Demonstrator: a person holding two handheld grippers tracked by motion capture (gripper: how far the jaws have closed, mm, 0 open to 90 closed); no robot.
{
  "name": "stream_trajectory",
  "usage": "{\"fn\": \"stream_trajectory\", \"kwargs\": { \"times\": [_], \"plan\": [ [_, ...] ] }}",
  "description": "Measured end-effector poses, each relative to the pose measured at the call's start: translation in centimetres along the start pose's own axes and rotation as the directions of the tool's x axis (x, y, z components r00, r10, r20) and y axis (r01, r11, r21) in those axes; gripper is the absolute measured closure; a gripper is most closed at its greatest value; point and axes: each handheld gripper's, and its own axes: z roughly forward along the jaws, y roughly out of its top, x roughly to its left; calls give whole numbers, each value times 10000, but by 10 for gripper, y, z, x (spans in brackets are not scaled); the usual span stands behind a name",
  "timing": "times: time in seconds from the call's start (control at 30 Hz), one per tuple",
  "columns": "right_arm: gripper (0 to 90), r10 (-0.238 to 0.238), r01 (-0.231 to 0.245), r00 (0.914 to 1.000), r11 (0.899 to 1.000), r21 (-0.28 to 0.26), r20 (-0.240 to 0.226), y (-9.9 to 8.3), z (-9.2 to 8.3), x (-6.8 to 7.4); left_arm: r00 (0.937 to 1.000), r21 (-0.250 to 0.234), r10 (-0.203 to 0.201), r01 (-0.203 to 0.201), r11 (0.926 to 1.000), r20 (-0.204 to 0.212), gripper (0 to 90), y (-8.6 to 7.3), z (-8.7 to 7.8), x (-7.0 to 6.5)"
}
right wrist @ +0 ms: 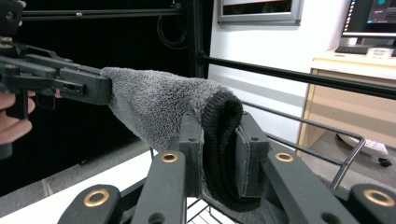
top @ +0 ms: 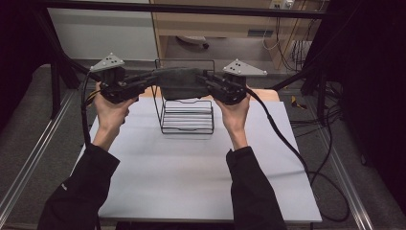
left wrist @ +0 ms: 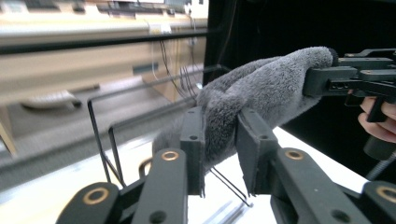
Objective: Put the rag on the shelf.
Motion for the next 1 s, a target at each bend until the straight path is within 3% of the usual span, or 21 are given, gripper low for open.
{"fn": "stream_trajectory", "kwargs": {
  "times": [0.23,0.4,0.57,0.8,1.0],
  "plan": [
    [759,-21,22,9999,10000,17,-127,-7,-3,1,9989,137,-157,163,9998,-433,793,21,-7,4],
    [754,-43,44,9998,10000,64,-192,-10,-3,2,9986,546,-474,486,9973,-239,851,29,6,5],
    [742,-140,144,9996,9998,128,-262,-13,-4,2,9987,1075,-493,501,9929,-102,876,26,21,2],
    [695,-84,100,9990,9993,359,-440,-18,-9,2,9972,1356,-648,592,9890,371,884,16,23,0],
    [603,-41,77,9984,9980,634,-572,-18,-13,3,9985,1713,-304,223,9850,451,893,7,24,-5]
  ]
}}
